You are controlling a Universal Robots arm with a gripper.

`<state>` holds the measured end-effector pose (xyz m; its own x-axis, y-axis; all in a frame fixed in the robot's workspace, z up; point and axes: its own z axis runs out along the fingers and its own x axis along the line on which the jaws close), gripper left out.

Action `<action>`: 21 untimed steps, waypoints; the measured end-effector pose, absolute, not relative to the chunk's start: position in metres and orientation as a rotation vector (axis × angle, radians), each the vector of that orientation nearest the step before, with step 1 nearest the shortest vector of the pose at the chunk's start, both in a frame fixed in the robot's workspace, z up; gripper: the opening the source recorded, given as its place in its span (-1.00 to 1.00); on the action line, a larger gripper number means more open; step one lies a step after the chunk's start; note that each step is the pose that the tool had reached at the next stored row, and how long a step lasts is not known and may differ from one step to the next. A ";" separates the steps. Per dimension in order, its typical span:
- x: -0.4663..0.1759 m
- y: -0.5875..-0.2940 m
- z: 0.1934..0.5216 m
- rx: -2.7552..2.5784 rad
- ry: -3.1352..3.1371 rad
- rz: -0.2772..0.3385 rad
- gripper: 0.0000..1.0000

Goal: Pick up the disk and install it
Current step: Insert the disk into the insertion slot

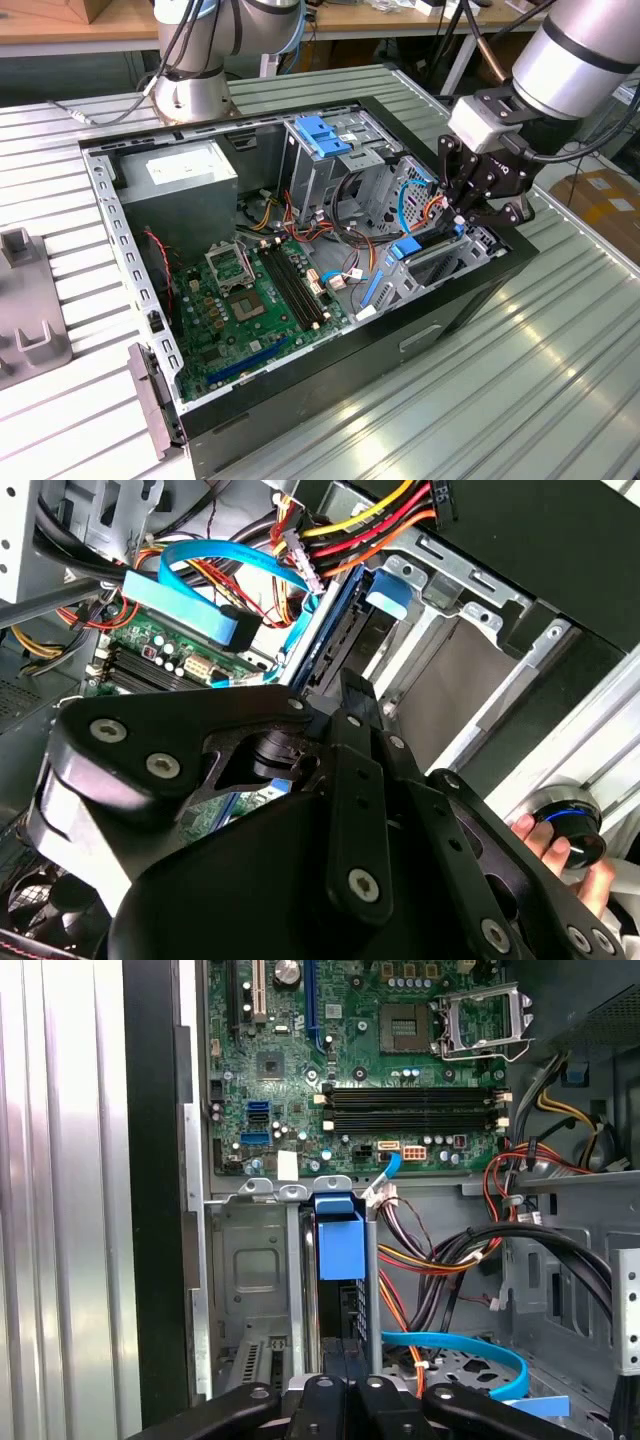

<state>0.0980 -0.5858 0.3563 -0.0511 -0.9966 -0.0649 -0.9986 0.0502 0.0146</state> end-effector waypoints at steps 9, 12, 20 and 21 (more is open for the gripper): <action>0.102 -0.585 0.335 -2.140 2.252 0.090 -0.80; 0.104 -0.585 0.329 -2.141 2.254 0.092 -0.80; 0.109 -0.585 0.343 -2.141 2.253 0.094 -0.80; 0.110 -0.585 0.343 -2.140 2.253 0.094 -0.80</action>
